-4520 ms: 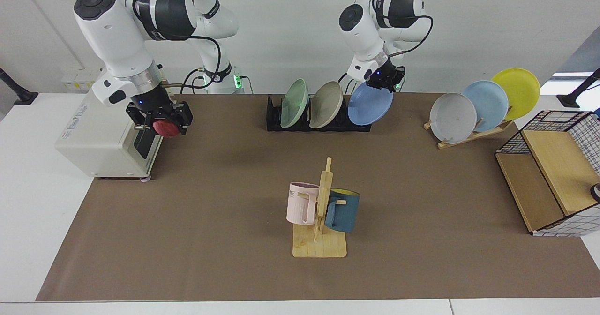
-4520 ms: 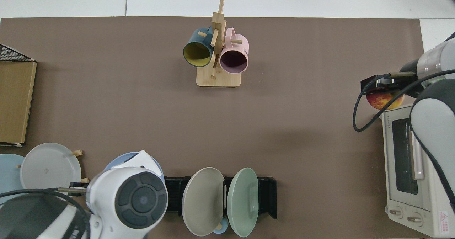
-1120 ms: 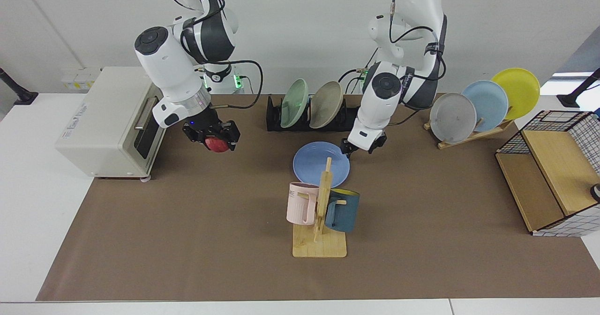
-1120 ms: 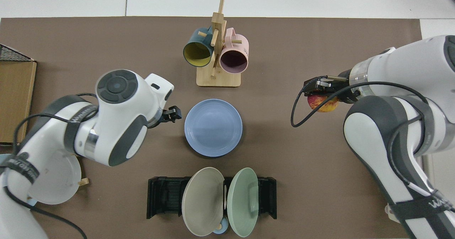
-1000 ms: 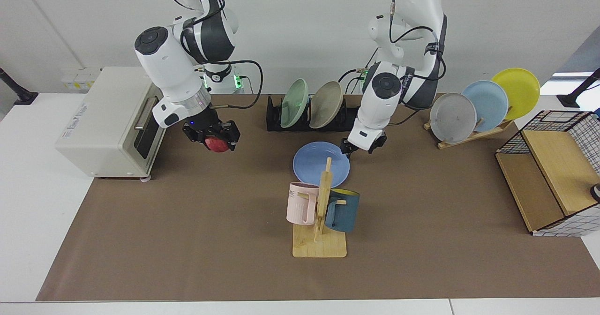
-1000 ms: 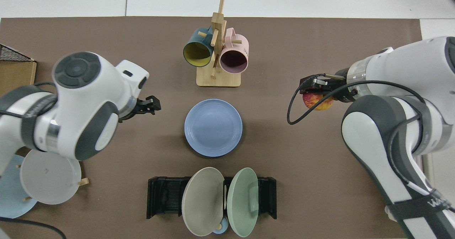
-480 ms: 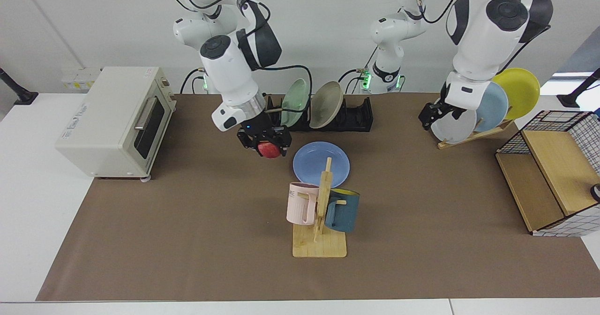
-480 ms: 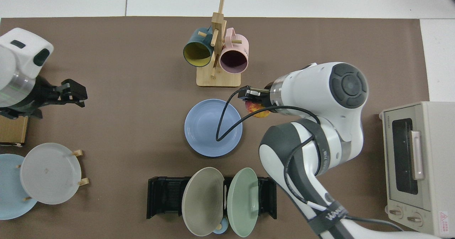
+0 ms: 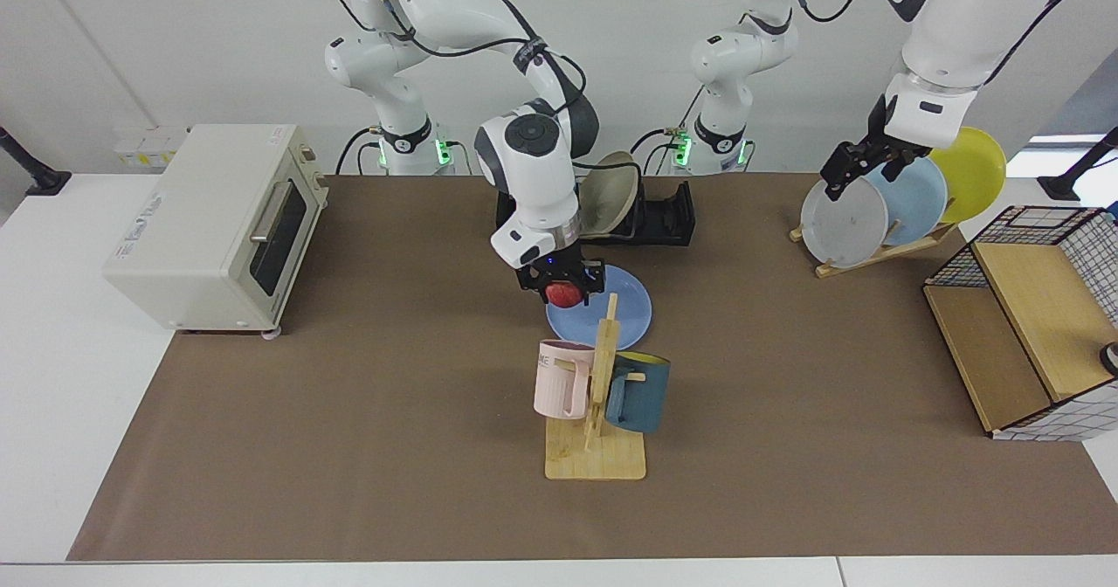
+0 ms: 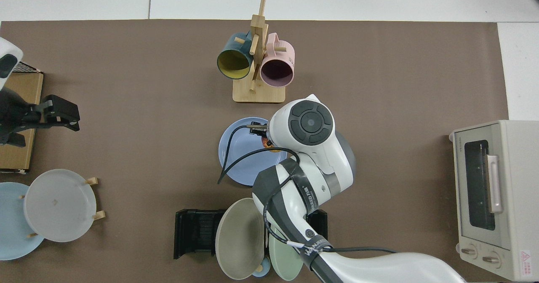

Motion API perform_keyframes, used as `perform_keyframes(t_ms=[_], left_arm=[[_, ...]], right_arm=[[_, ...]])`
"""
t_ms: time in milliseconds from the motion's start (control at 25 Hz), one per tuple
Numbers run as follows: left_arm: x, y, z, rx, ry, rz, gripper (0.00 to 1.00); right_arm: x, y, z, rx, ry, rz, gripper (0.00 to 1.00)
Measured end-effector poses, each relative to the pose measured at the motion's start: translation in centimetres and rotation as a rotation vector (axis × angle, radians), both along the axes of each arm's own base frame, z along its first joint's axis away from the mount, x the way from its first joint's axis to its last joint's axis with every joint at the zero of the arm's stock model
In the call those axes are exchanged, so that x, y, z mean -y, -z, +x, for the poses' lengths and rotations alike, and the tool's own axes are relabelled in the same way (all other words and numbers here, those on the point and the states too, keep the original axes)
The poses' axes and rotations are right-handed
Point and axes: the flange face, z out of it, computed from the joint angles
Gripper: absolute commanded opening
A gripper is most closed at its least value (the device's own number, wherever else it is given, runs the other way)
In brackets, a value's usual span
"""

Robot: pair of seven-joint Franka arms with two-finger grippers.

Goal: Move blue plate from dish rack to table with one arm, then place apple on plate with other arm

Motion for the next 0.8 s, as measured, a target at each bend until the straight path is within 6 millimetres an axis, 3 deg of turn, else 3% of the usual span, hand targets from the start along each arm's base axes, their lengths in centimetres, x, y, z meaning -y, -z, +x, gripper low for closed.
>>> perform_keyframes(t_ms=[160, 520, 800], left_arm=[[-1.0, -0.5, -0.2, -0.006, -0.013, -0.005, 1.00], [-3.1, -2.4, -1.8, -0.039, 0.004, -0.014, 1.00], [-5.8, -4.7, -3.8, -0.016, 0.096, -0.046, 1.00]], right_arm=[[-1.5, 2.0, -0.5, -0.009, -0.003, -0.014, 0.00], [-3.9, 3.9, -1.2, 0.012, 0.028, 0.002, 0.00], [-4.1, 4.2, -1.0, 0.017, 0.048, 0.021, 0.00]])
